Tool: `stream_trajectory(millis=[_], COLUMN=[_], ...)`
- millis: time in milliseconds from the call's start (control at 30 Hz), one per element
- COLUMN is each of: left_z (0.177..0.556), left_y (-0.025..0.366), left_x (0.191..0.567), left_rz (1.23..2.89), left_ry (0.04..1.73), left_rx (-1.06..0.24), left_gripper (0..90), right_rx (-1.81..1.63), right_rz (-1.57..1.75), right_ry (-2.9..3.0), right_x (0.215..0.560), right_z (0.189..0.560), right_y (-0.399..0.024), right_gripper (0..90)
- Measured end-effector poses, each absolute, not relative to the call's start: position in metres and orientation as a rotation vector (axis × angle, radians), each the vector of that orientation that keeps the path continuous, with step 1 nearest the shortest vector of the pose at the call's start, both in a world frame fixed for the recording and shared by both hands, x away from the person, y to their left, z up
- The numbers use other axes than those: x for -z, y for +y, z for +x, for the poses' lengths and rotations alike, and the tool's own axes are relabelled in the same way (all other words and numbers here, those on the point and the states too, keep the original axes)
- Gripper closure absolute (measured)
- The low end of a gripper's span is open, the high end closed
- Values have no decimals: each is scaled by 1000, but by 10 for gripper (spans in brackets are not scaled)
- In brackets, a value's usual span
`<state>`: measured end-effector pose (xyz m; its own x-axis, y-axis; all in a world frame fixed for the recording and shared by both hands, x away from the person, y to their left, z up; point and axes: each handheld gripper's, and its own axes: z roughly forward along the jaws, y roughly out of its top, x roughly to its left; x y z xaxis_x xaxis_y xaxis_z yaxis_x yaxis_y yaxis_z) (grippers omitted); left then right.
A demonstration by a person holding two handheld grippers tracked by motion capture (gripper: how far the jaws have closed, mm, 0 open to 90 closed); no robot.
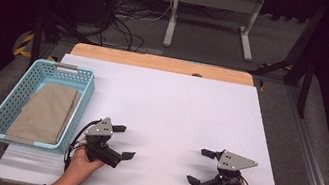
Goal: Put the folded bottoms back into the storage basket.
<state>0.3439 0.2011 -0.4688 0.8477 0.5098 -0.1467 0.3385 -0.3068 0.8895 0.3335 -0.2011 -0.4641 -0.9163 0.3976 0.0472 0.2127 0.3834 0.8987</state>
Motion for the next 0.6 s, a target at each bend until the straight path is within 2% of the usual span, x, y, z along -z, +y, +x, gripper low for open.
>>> stream_trajectory(millis=[600], left_z=[345], left_y=[204], left_x=[468], left_rz=[1894], left_ry=[643], left_rx=[-192], left_gripper=[0], right_rx=[-1560], right_rz=[549], right_ry=[2459], right_x=[464], right_z=[333], right_y=[-201], right_gripper=[4])
